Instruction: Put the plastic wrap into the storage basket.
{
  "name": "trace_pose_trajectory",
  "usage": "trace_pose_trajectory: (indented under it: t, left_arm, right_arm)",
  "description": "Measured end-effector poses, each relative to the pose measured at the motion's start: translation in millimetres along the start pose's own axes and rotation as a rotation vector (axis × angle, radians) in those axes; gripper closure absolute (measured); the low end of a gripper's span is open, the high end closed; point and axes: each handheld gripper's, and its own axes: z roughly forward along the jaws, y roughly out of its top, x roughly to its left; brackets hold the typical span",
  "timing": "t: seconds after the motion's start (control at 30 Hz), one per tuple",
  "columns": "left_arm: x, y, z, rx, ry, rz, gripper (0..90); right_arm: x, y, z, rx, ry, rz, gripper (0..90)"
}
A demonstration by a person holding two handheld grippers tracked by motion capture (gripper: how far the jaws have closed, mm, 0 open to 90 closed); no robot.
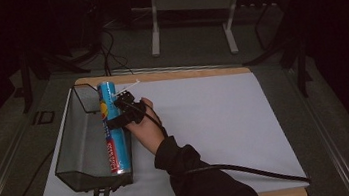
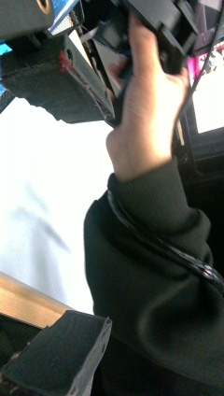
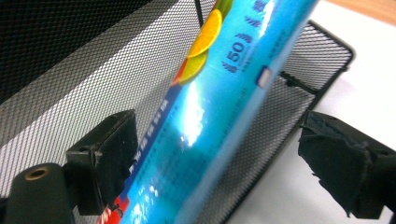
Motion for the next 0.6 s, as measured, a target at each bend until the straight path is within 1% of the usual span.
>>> trace_pose_trajectory:
  t: [0.1,0.2,0.23,0.33,0.37,0.43,0.47,0.5,0.6]
  left_arm:
    - [0.0,-0.2,0.8,0.003,0.000,-0.004,3.5]
    - [-0.2,-0.4,1.4,0.006,0.002,-0.002,3.5]
    - [-0.2,-0.3,1.6,0.006,0.002,-0.002,3.5]
    - [0.0,-0.6,2.4,0.007,0.003,-0.001,3.5]
    - [0.0,-0.8,2.7,0.010,0.003,-0.001,3.5]
    - [0.1,-0.9,3.0,0.011,0.003,-0.002,3.5]
    - [0.1,-0.9,3.0,0.011,0.003,-0.002,3.5]
    - [0.0,-1.0,3.2,0.013,0.002,-0.001,3.5]
    - [-0.3,-1.0,3.5,0.014,0.003,0.001,3.5]
  right_arm:
    - [-4.2,-1.6,-14.2,-0.020,-0.006,-0.024,12.6]
    - [-9.0,-5.1,-26.6,-0.028,-0.043,-0.054,12.5]
    - [-11.4,-6.5,-30.3,-0.035,-0.059,-0.058,12.6]
    - [-20.5,-12.0,-40.8,-0.053,-0.060,-0.044,12.8]
    - [-23.0,-14.3,-44.4,-0.067,-0.063,-0.042,12.8]
    - [-27.4,-18.4,-51.4,-0.079,-0.089,-0.053,12.9]
    - [-27.4,-18.4,-51.4,-0.079,-0.089,-0.053,12.9]
    - [-34.1,-24.0,-61.2,-0.099,-0.106,-0.070,12.9]
    - [-39.0,-27.6,-66.6,-0.106,-0.119,-0.072,13.0]
